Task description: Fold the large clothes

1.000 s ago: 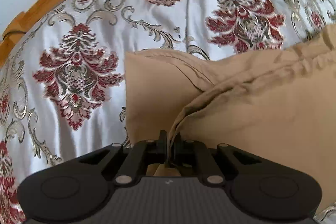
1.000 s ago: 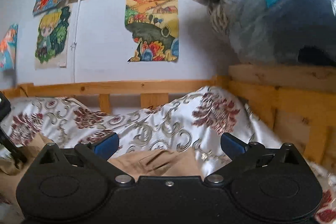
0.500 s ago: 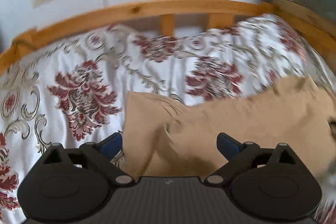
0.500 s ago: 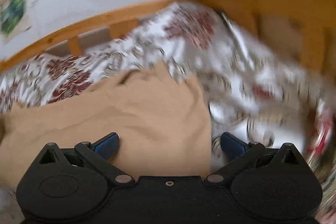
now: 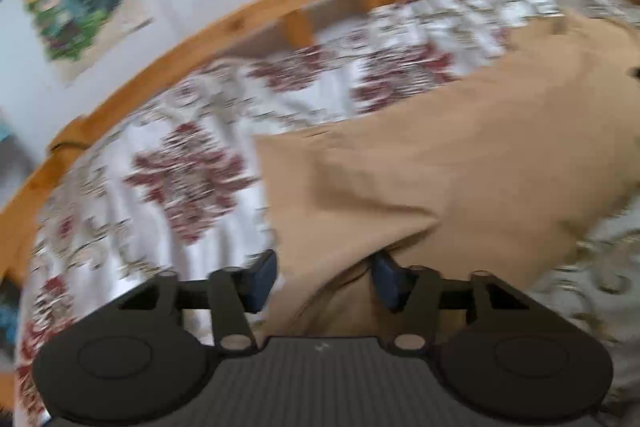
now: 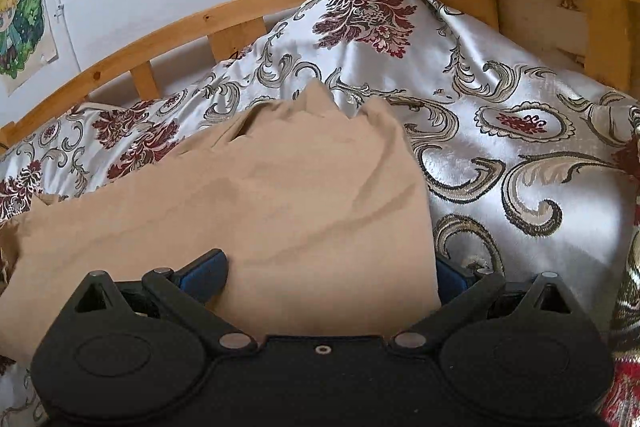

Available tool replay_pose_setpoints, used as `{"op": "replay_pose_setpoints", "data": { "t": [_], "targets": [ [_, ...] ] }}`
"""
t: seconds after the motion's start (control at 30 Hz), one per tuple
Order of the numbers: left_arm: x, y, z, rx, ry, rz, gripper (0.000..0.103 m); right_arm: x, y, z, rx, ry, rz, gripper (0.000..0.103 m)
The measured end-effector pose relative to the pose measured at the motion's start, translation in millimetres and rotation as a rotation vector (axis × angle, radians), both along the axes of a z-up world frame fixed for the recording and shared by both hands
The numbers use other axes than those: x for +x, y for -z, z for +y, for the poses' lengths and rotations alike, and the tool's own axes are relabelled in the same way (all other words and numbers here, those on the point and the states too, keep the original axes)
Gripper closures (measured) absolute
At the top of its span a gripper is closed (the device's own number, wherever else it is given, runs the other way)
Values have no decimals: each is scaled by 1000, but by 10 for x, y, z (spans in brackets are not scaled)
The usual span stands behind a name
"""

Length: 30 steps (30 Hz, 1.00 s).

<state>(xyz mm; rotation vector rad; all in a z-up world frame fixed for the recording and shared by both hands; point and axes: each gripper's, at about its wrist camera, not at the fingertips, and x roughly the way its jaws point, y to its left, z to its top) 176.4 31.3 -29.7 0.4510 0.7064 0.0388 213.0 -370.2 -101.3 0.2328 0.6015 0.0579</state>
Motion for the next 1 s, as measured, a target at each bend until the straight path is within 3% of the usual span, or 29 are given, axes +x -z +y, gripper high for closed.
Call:
{"op": "replay_pose_setpoints", "data": {
  "t": [0.03,0.13,0.17,0.2,0.23,0.4,0.5,0.6,0.7,0.83,1.0],
  "targets": [
    [35,-10,83,-9,-44,-5,60,-2,1,-4,1,0,1,1],
    [143,-48,364,-48,-204,-13,59,-5,3,2,-2,5,6,1],
    [190,-43,471,-65,-260,0,53,-3,1,10,-6,9,11,1],
    [246,-26,589,-100,-310,30,33,3,-2,21,-14,10,16,1],
    [302,4,700,-127,-358,65,23,4,-5,36,-25,10,20,1],
    [373,-1,947,-238,-472,100,10,8,4,86,-76,8,15,1],
    [424,-41,1074,-309,-522,114,8,-1,6,111,-114,10,3,1],
    [451,-110,1157,-307,-532,95,8,-8,17,106,-117,12,-1,1],
    [380,-187,1202,-263,-471,72,8,-6,19,104,-114,12,5,1],
    [104,-213,1225,-377,-391,77,8,-9,-48,67,-73,38,61,1],
    [-163,-175,1130,-468,-406,36,8,-103,-147,40,-66,98,44,1]
  ]
}}
